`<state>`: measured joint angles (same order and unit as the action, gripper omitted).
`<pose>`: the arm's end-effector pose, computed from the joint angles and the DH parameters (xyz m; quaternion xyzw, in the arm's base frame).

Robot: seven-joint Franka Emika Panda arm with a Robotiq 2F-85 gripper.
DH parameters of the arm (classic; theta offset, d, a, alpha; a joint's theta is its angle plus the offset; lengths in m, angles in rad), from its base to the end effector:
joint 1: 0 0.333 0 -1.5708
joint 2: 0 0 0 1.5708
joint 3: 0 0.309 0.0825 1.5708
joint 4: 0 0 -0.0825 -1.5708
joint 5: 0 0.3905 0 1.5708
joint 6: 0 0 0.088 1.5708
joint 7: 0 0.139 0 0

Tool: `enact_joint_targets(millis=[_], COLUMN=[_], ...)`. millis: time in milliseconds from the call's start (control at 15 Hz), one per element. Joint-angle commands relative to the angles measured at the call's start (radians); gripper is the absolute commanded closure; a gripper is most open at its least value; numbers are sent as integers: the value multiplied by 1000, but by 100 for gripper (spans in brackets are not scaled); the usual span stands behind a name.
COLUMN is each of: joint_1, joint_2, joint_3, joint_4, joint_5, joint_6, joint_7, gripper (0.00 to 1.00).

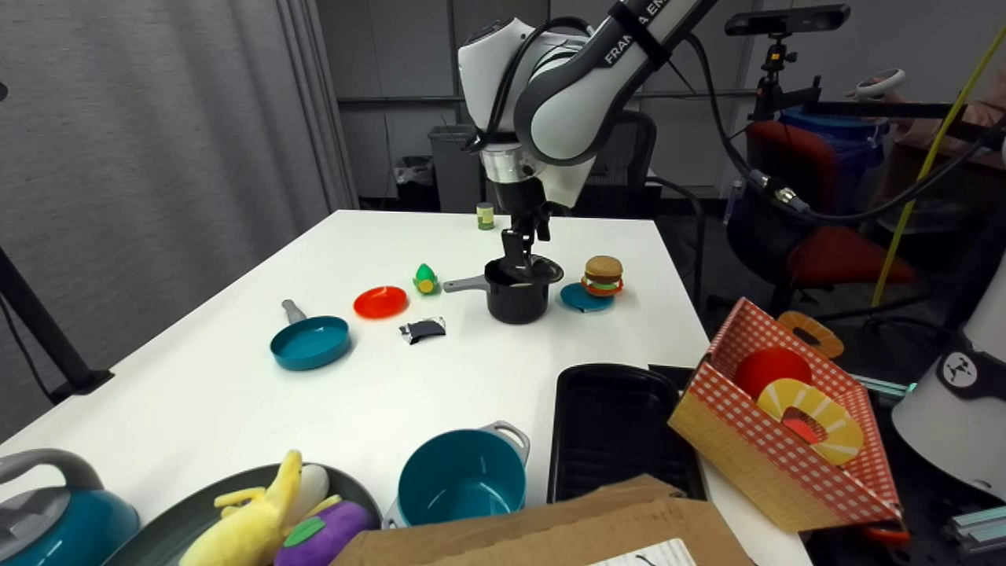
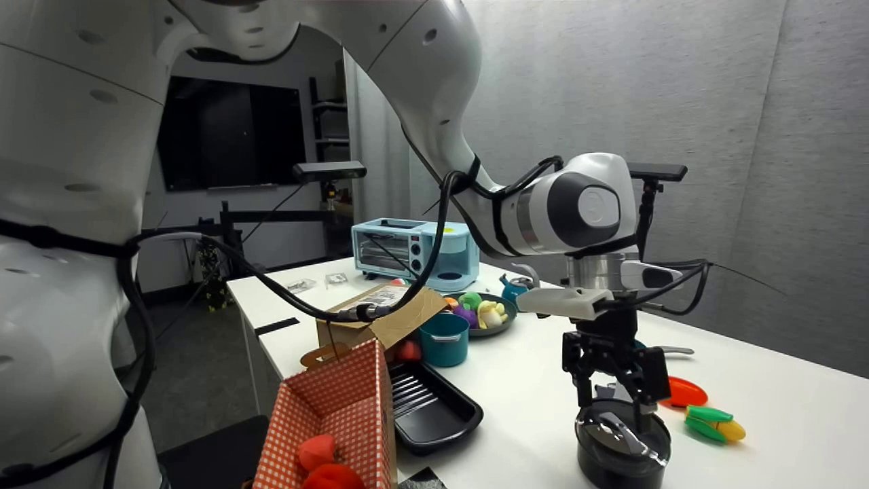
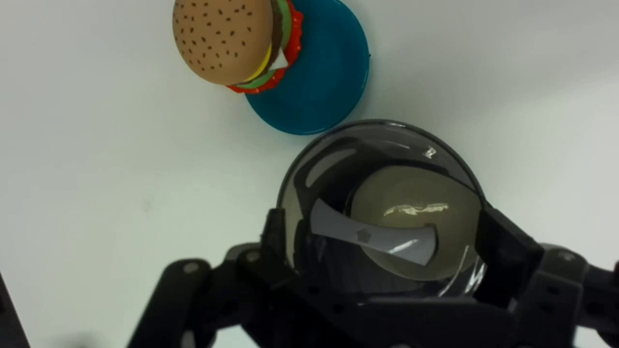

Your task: Uncover the pot

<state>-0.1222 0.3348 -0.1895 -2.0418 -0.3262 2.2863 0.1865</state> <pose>0.5541 -0.1946 0.2329 0.9793 -0.1301 -0.0537 0.1456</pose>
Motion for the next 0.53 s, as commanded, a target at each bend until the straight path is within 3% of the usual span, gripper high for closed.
enact_joint_targets(millis=[0,467], joint_1=[-7,-7], joint_2=[-46,-68], joint_3=[-6,31], joint_4=[-76,-81], joint_5=[11,47], joint_6=[60,95], joint_7=[-28,-157], gripper=[0,0])
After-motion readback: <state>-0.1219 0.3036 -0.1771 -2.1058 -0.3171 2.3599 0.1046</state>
